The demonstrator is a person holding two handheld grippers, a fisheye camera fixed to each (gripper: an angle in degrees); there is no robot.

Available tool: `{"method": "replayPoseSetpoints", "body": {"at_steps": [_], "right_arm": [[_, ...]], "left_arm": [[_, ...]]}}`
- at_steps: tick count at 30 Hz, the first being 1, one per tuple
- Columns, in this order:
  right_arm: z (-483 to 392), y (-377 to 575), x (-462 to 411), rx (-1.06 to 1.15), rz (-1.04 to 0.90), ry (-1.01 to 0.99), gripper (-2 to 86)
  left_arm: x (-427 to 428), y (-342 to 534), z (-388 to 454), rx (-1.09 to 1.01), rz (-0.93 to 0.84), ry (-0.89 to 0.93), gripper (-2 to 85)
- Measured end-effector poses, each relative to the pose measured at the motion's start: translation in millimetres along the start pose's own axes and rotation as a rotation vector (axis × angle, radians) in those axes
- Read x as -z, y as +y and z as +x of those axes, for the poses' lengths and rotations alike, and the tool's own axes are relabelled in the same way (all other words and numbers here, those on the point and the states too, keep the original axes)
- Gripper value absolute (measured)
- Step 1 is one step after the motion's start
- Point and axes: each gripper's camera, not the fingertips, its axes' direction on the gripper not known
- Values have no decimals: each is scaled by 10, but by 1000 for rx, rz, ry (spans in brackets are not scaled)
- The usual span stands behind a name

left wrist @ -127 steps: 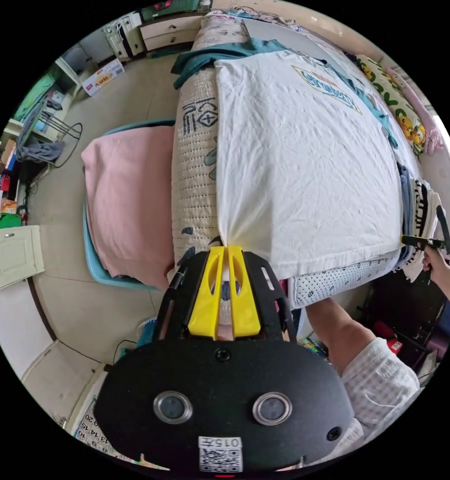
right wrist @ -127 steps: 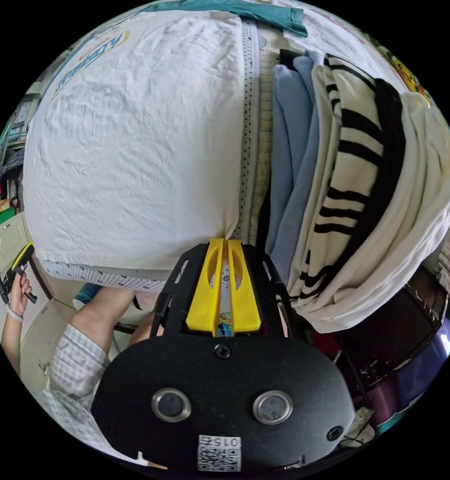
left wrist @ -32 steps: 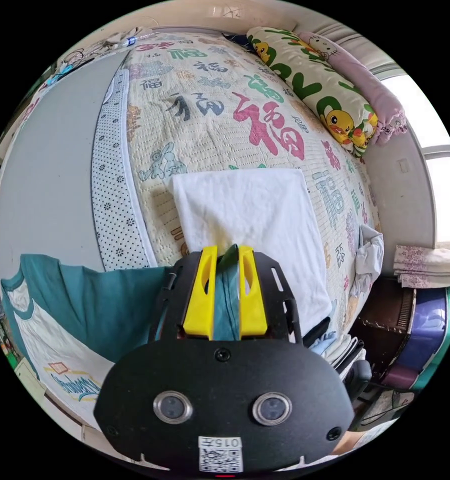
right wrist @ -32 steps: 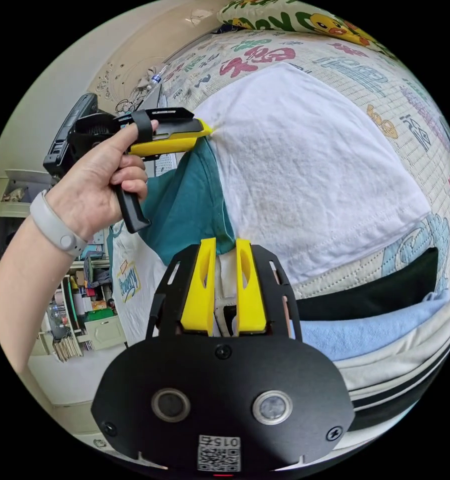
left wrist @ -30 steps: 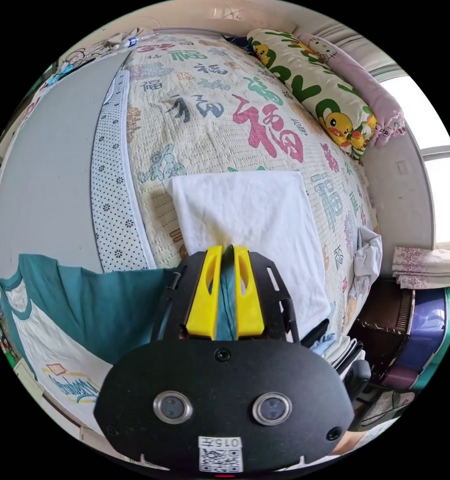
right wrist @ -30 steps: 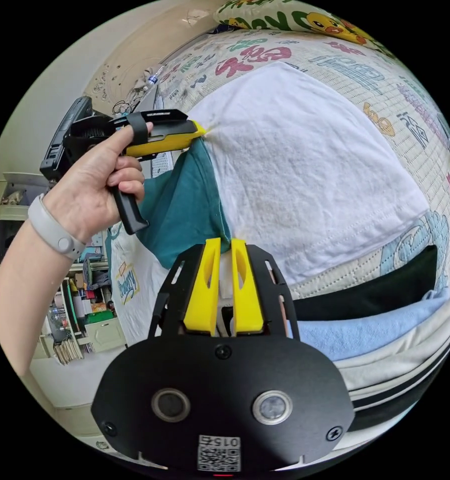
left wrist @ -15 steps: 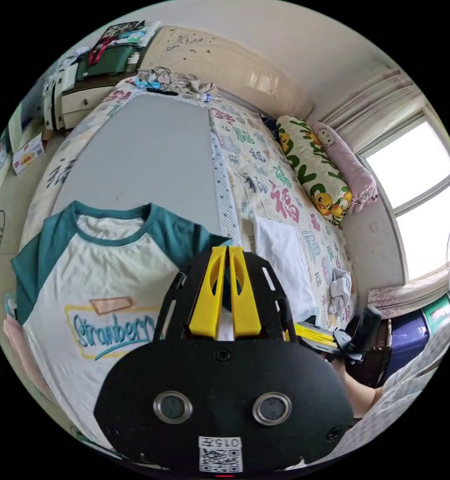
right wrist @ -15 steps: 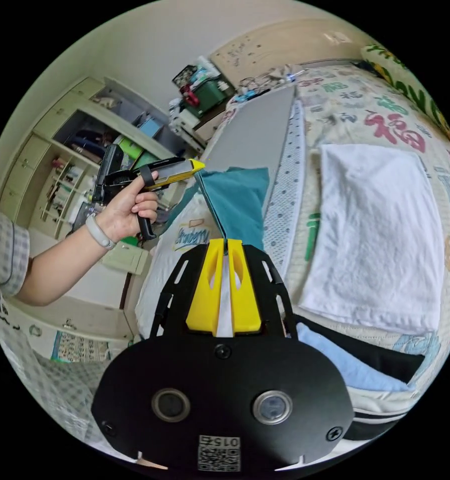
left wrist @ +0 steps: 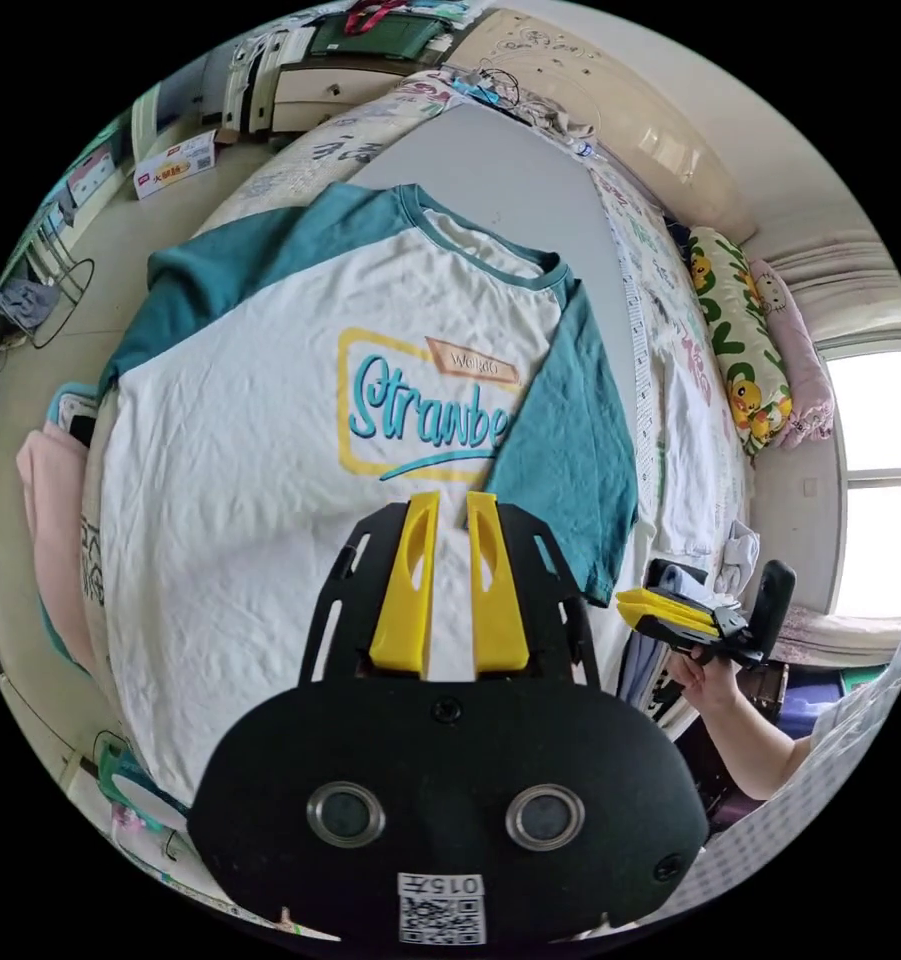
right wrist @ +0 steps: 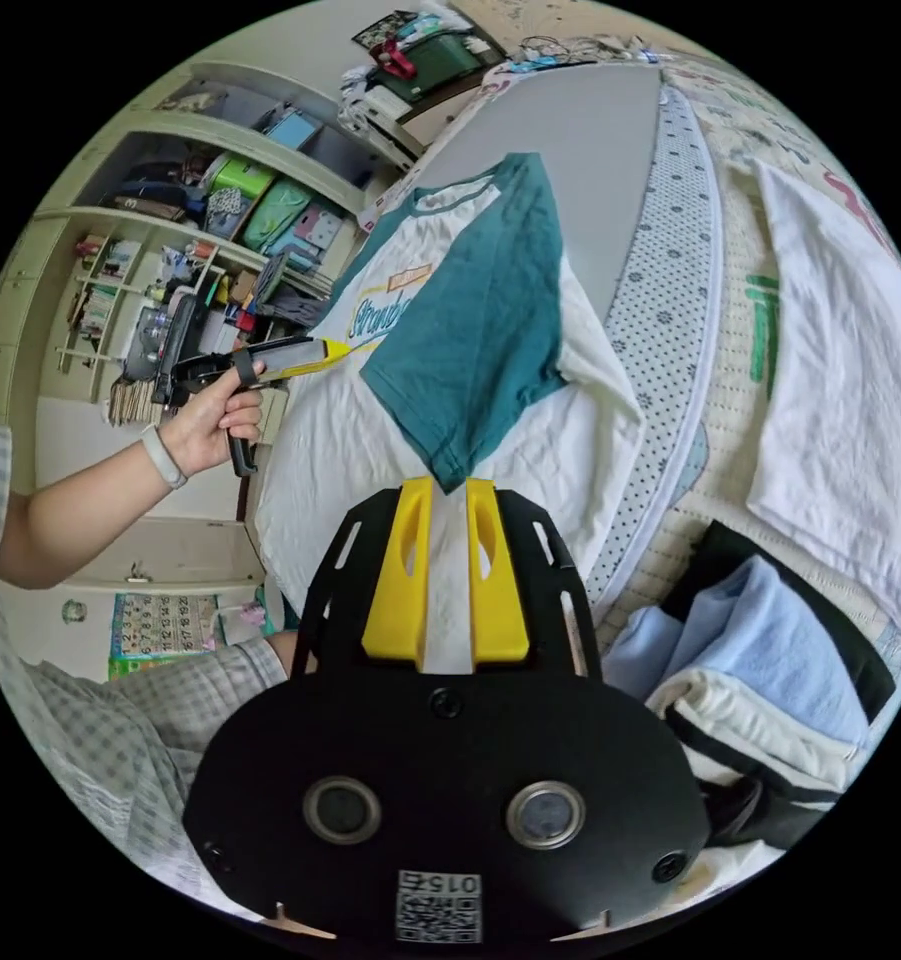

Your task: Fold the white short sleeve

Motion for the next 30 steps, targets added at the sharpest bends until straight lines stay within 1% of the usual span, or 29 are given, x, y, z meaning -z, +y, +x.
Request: {"method": "replayPoseSetpoints", "body": {"at_steps": [2, 4, 6, 8, 10, 12, 14, 16, 19, 24, 27, 28, 30], "right_arm": [[110, -46, 158, -100, 44, -32, 85], [247, -131, 360, -226, 162, -101, 89], [322, -234, 409, -302, 213, -132, 91], [365, -347, 391, -371, 224, -134, 93], [382, -459, 359, -442, 249, -122, 92], [386, -528, 340, -478, 274, -130, 88], [403, -594, 325, -516, 303, -159, 79], [429, -665, 333, -576, 335, -153, 49], [453, -719, 377, -632, 358, -118, 19], [428, -798, 370, -621, 368, -154, 15], [388, -844, 372, -598, 364, -163, 26], [374, -861, 372, -592, 361, -167, 33], [350, -894, 361, -577, 353, -175, 42]], "left_arm": [[136, -144, 21, -38, 34, 23, 64], [205, -507, 170, -106, 55, 47, 77], [149, -836, 324, -155, 68, 92, 81], [6, -1177, 484, -181, 53, 143, 83], [-222, -1564, 771, -248, 26, 140, 80], [-379, -1777, 1032, -313, 10, 126, 75], [-535, -1932, 1289, -375, -28, 152, 72], [-739, -2050, 1559, -423, -71, 142, 67], [-836, -2093, 1765, -460, -34, 54, 49], [-653, -1979, 1975, -491, -68, 71, 77], [-313, -1411, 2239, -656, -77, 127, 69], [-239, -1093, 2350, -726, -116, 165, 67], [-238, -595, 2492, -778, -199, 197, 70]]}}
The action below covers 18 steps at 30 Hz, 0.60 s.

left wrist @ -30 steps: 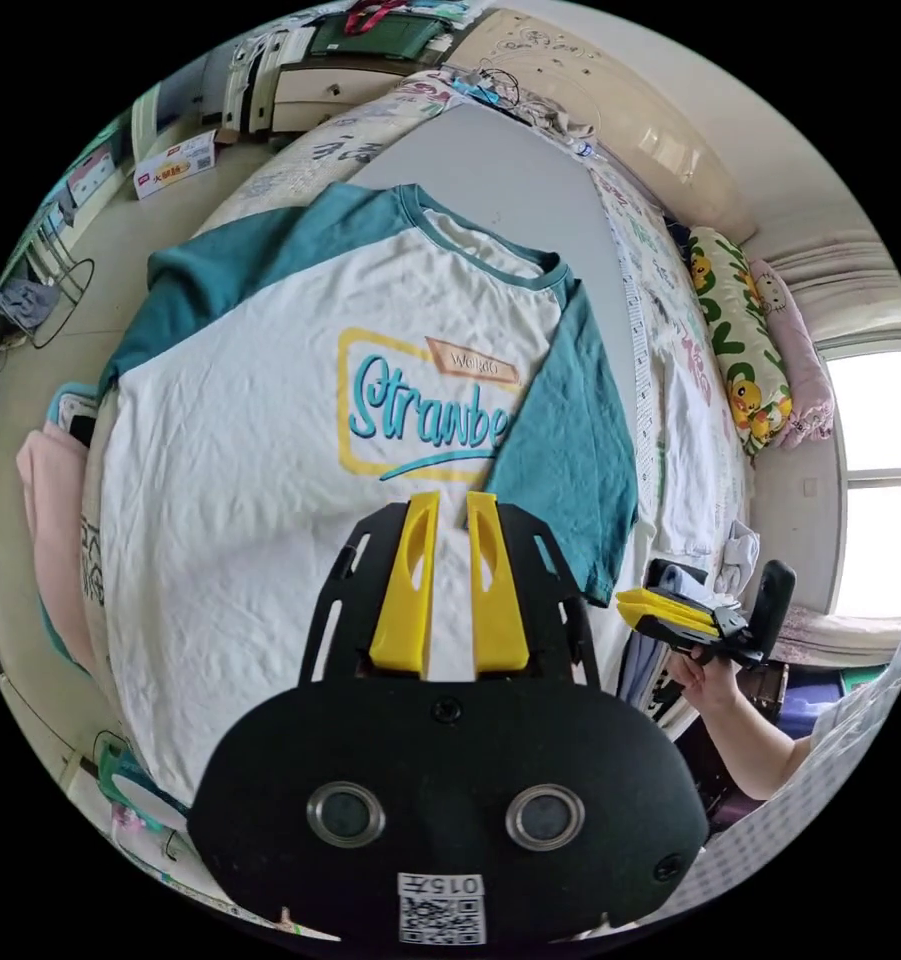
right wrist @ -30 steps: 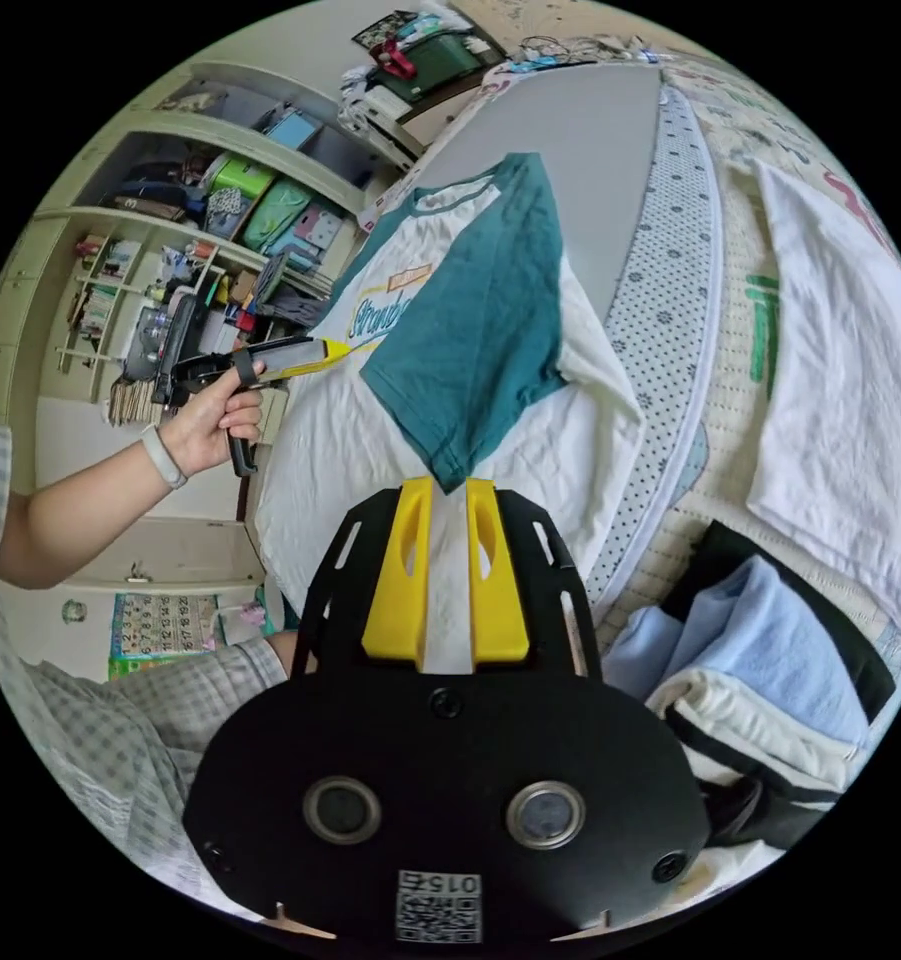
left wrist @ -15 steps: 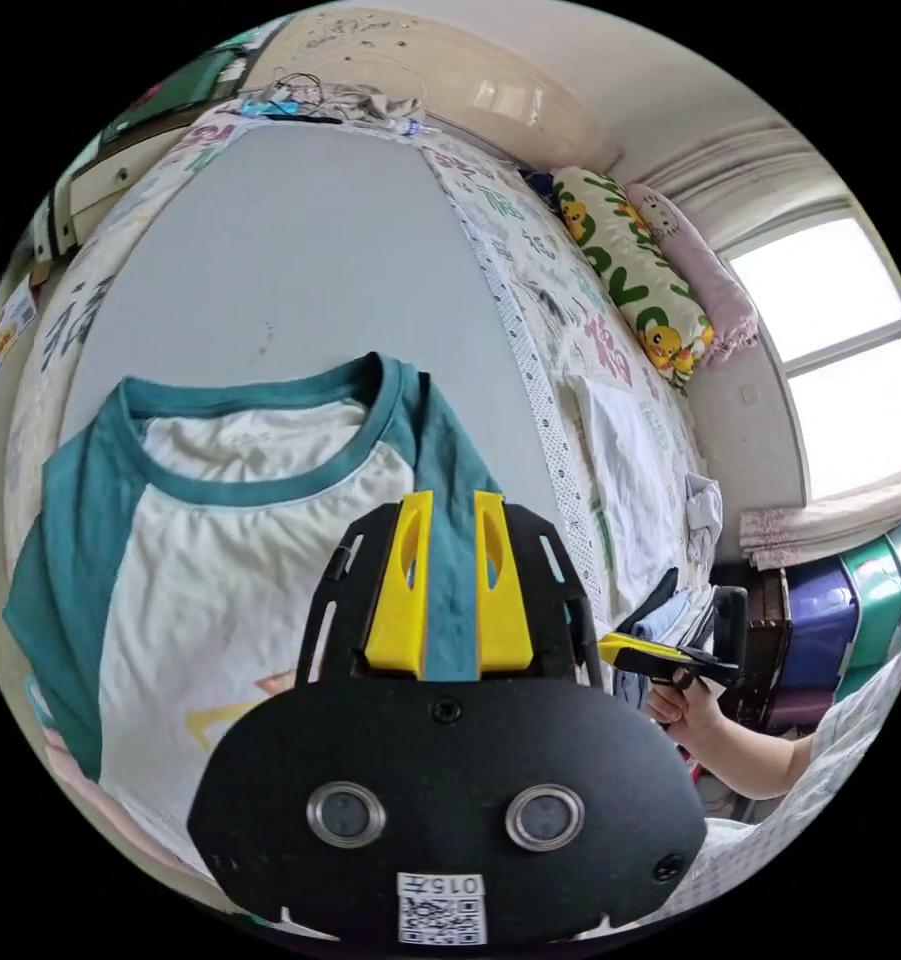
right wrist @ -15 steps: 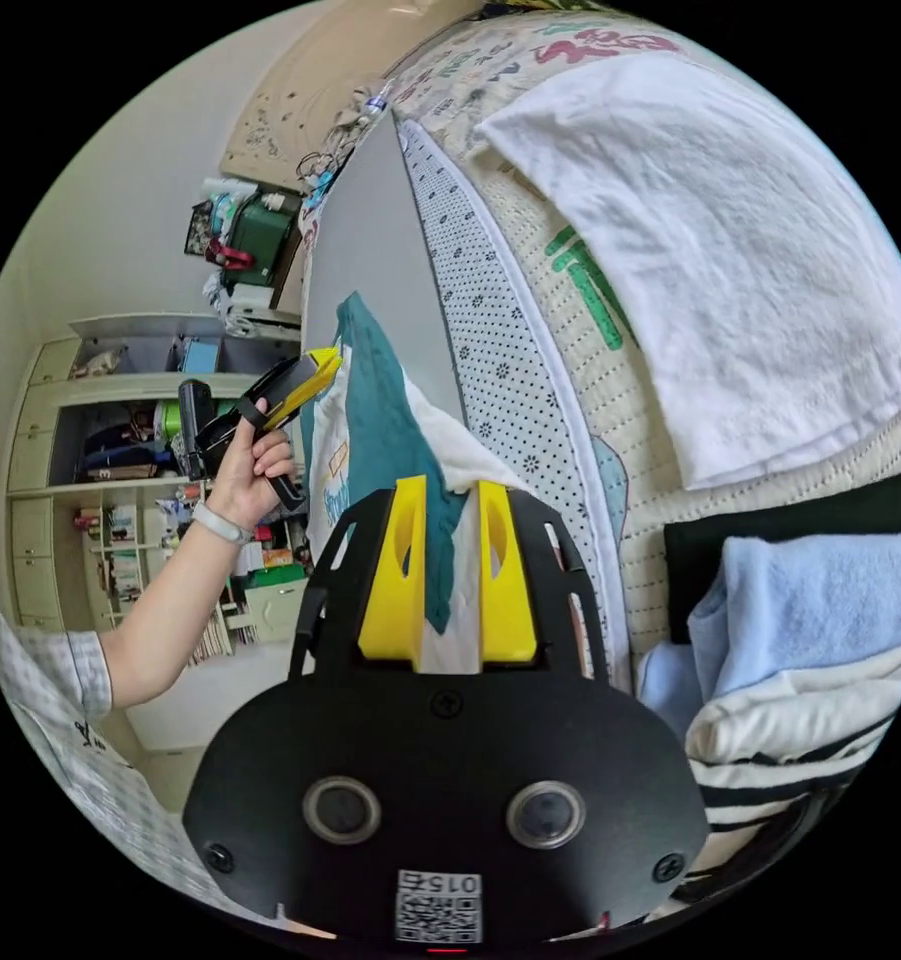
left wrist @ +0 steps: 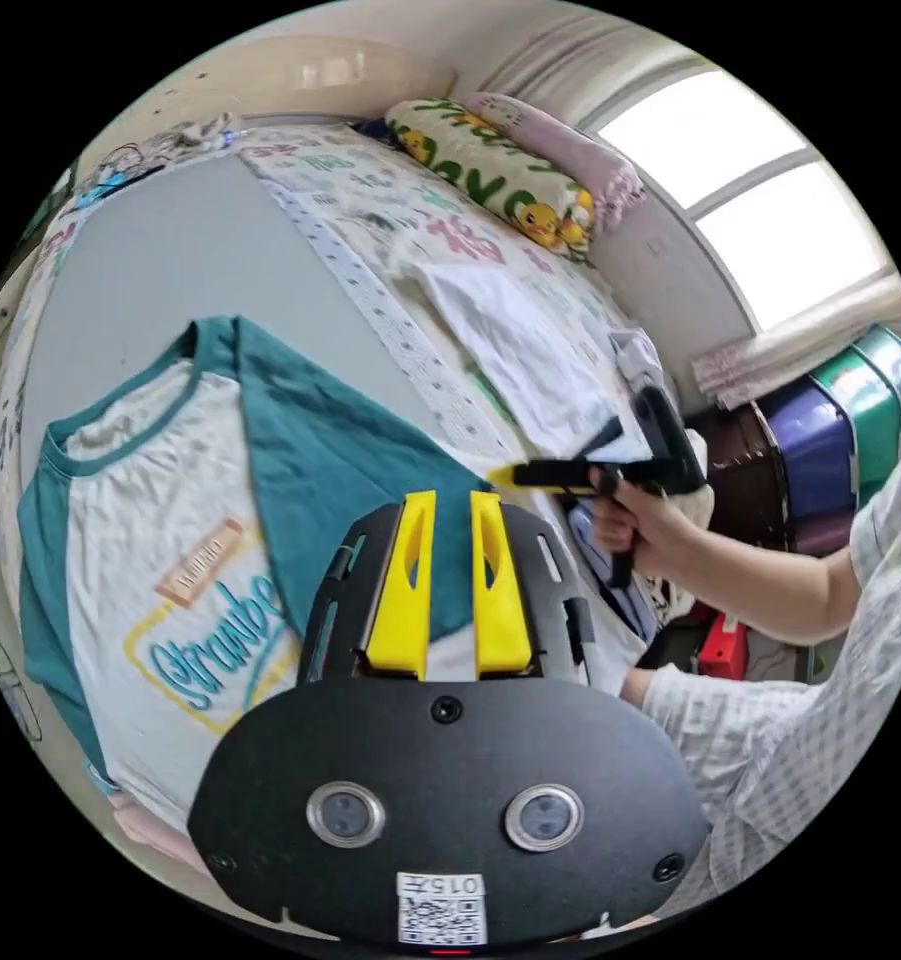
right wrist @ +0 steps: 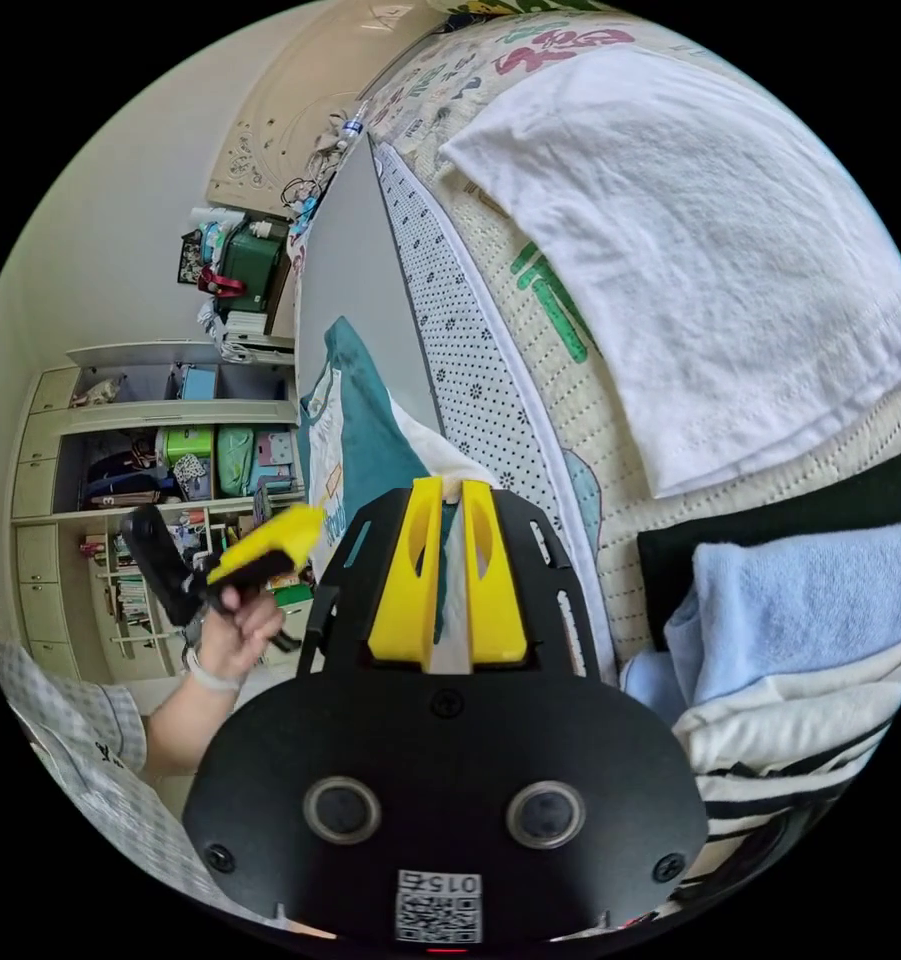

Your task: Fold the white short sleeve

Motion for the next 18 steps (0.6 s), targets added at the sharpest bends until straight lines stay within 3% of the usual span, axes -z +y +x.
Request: {"method": "replayPoseSetpoints", "body": {"at_steps": [4, 9, 18], "right_arm": [[-79, -10, -90, 35, -20, 28, 42], [-139, -21, -179, 71, -34, 55, 18], [-340, -2, -379, 211, -59, 183, 2]], "left_arm": [[-456, 389, 778, -108, -96, -125, 80], [-717, 395, 978, -4, -64, -195, 54], [-864, 610, 1324, -29, -26, -268, -5]]}}
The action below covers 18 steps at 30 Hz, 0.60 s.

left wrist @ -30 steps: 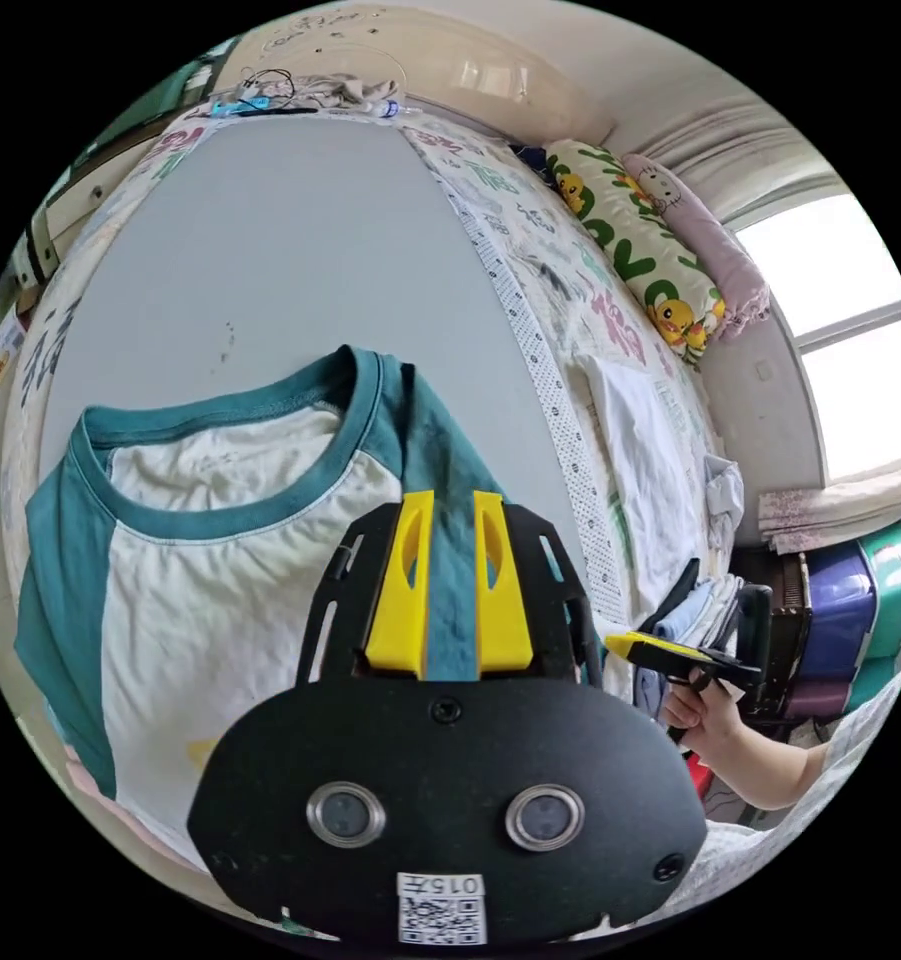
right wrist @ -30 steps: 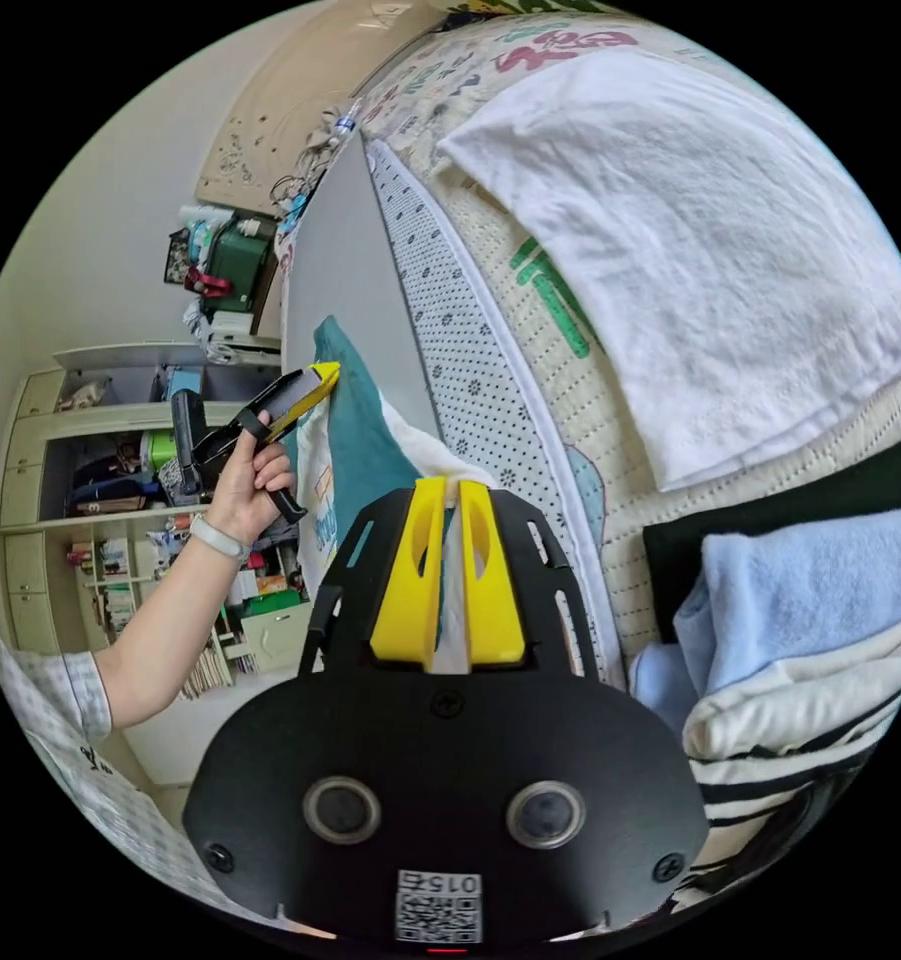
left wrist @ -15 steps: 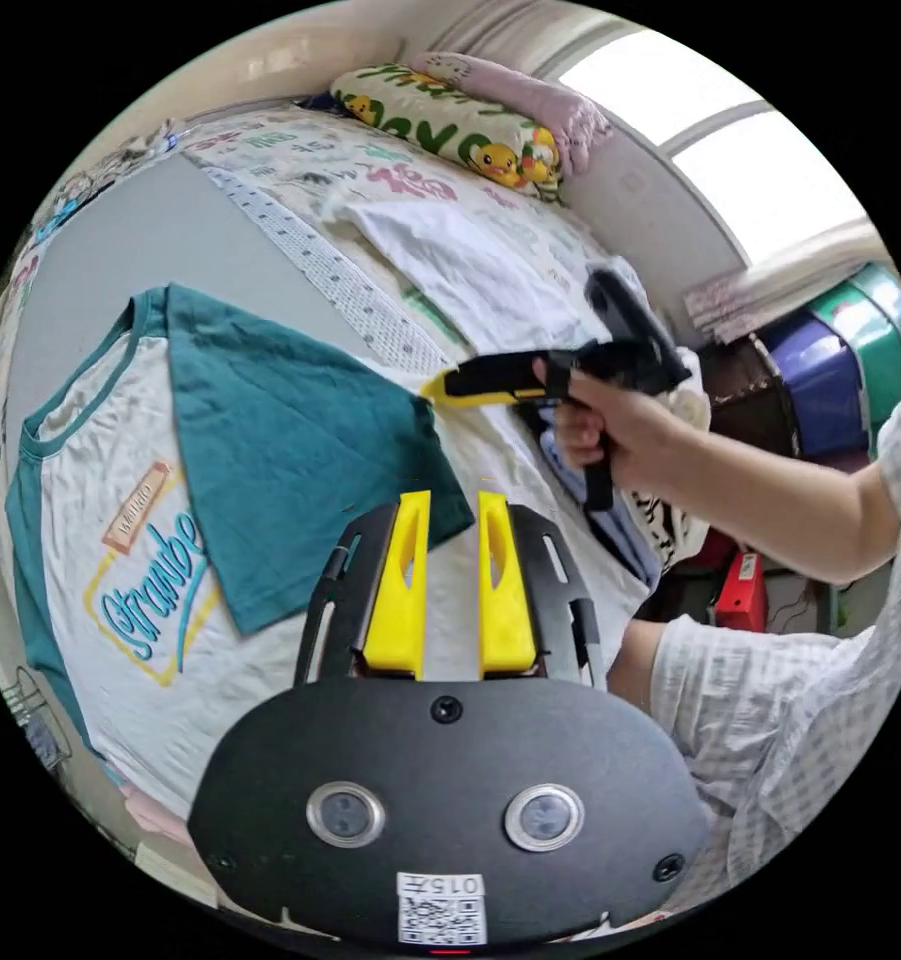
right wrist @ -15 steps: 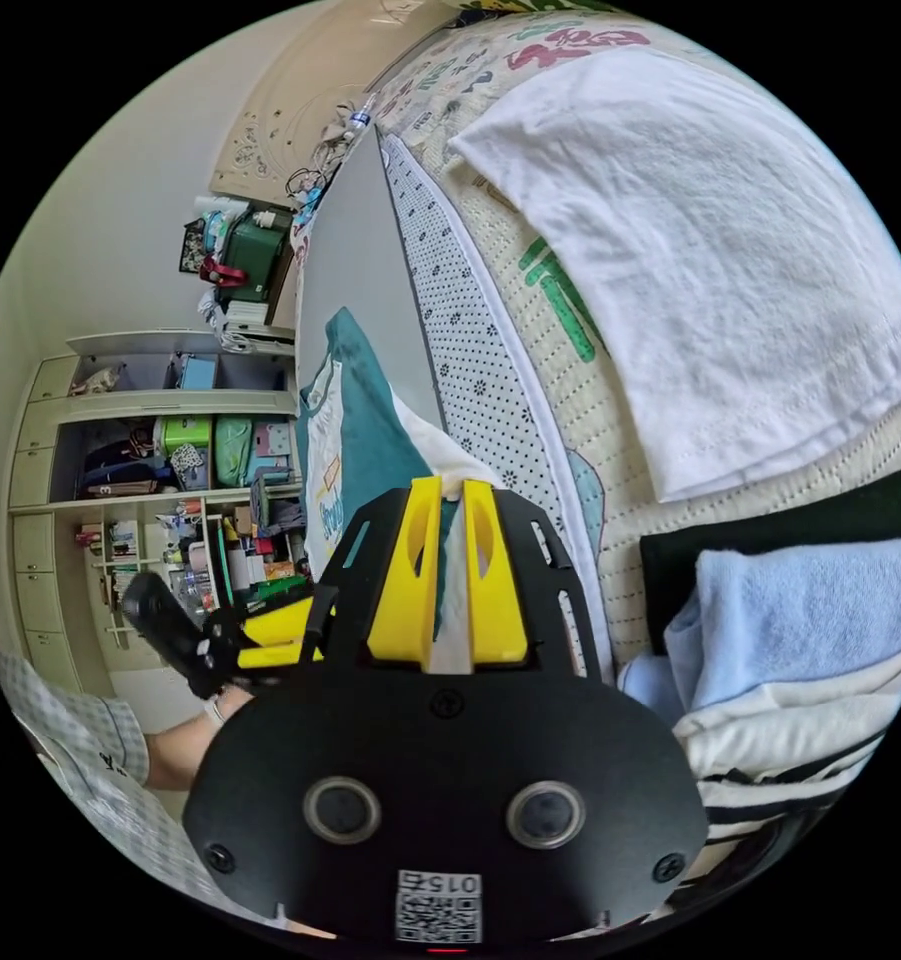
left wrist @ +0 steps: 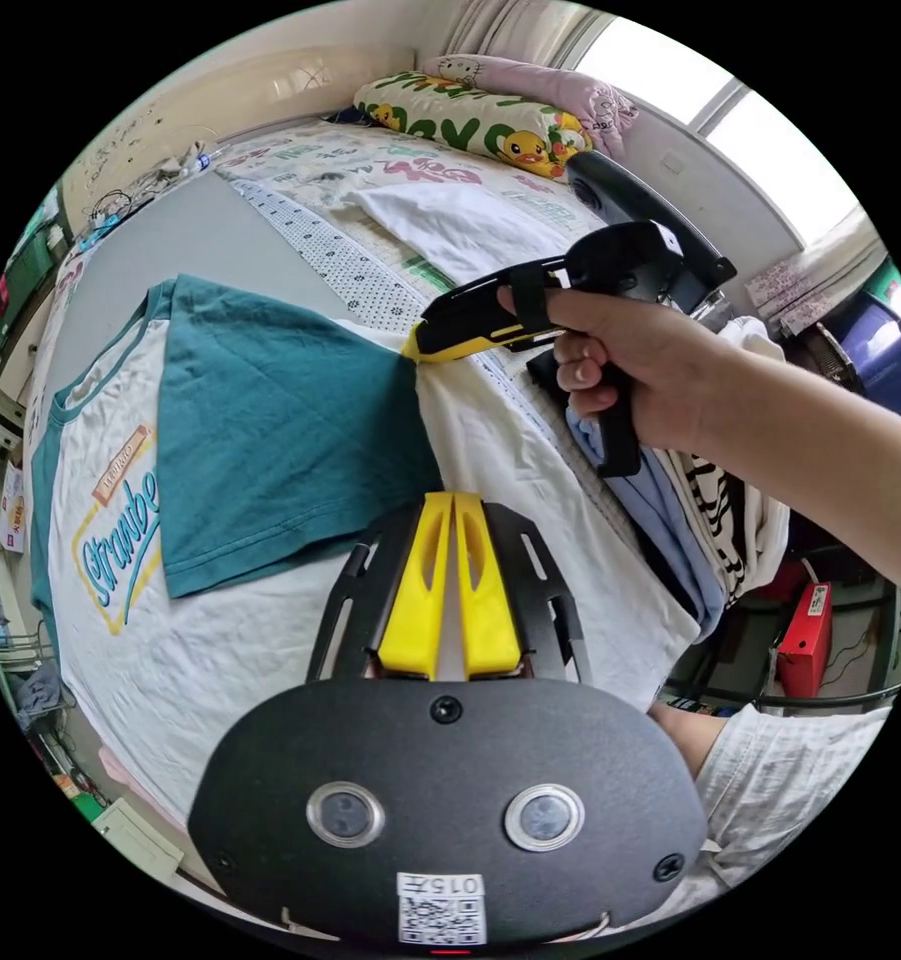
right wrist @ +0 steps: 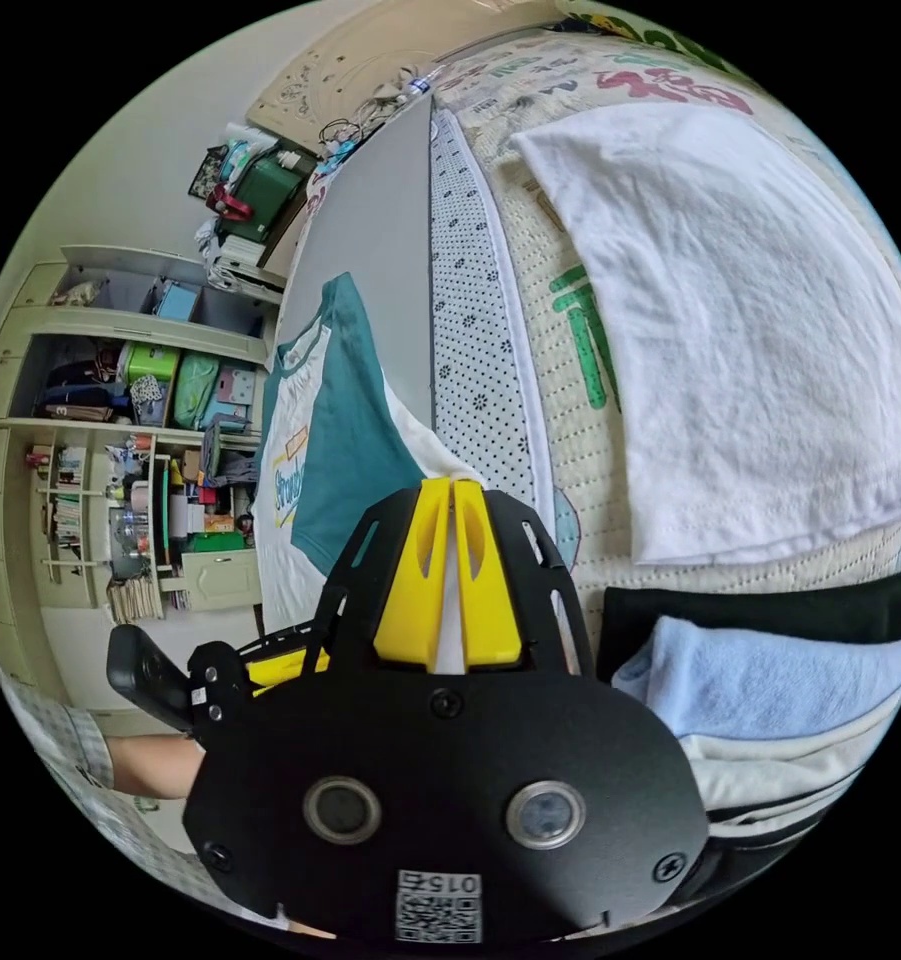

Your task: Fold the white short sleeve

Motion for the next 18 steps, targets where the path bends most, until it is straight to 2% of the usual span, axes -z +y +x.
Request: {"method": "replayPoseSetpoints", "body": {"at_steps": [8, 13, 16, 18], "right_arm": [[-141, 195, -5, -42, 33, -44, 50], [-446, 576, -43, 15, -35, -49, 67], [-590, 708, -204, 7, -79, 2, 72], [-659, 757, -279, -7, -77, 25, 73]], "left_arm": [[145, 270, -31, 61, 42, 38, 17], [663, 898, -860, 420, 175, -6, 65], [602, 1239, -1363, 609, 140, -28, 82], [497, 1381, -1510, 654, 130, -8, 81]]}}
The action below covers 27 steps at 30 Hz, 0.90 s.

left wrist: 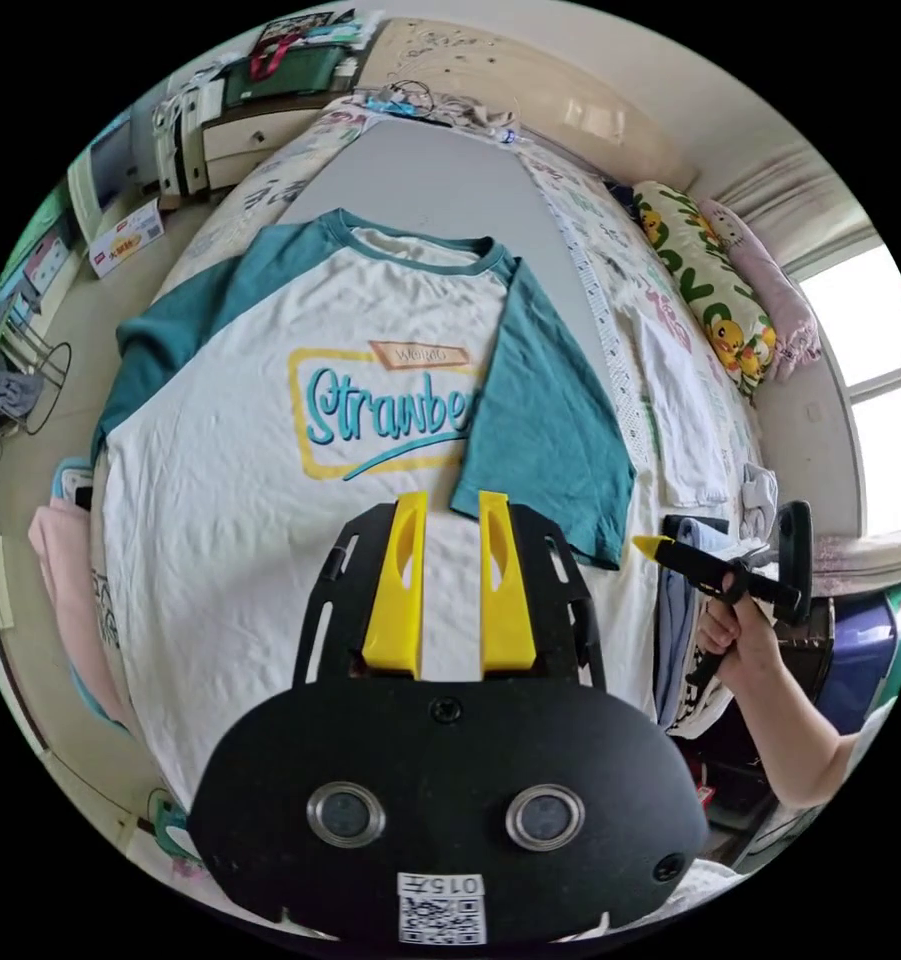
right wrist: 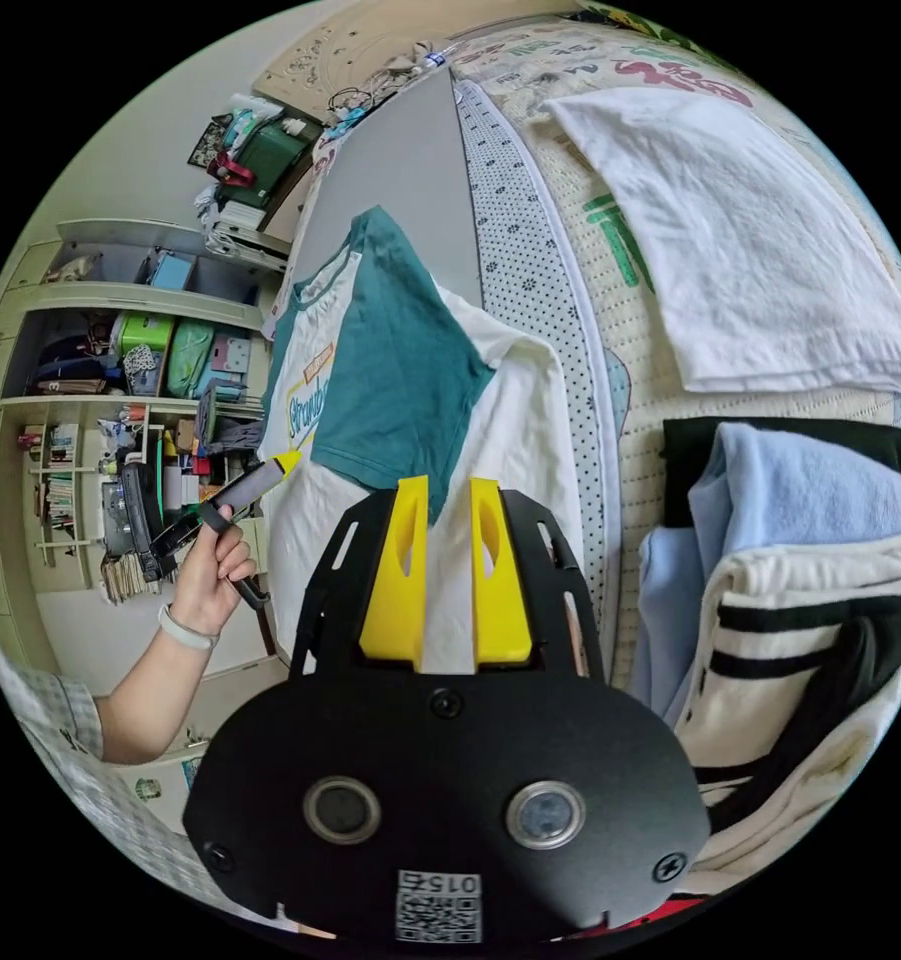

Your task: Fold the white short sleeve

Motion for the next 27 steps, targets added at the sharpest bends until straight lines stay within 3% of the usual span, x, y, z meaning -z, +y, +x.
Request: {"method": "replayPoseSetpoints", "body": {"at_steps": [10, 15, 27], "right_arm": [[-320, 40, -282, -1, -59, -27, 38], [-512, 54, -396, 24, -89, -13, 61], [-1014, 112, -710, 68, -118, 75, 18]], "left_arm": [[-544, 254, -155, 14, -35, 36, 14], [-748, 362, -235, 8, -39, 61, 5], [-1291, 646, -315, -15, -37, 64, 5]]}}
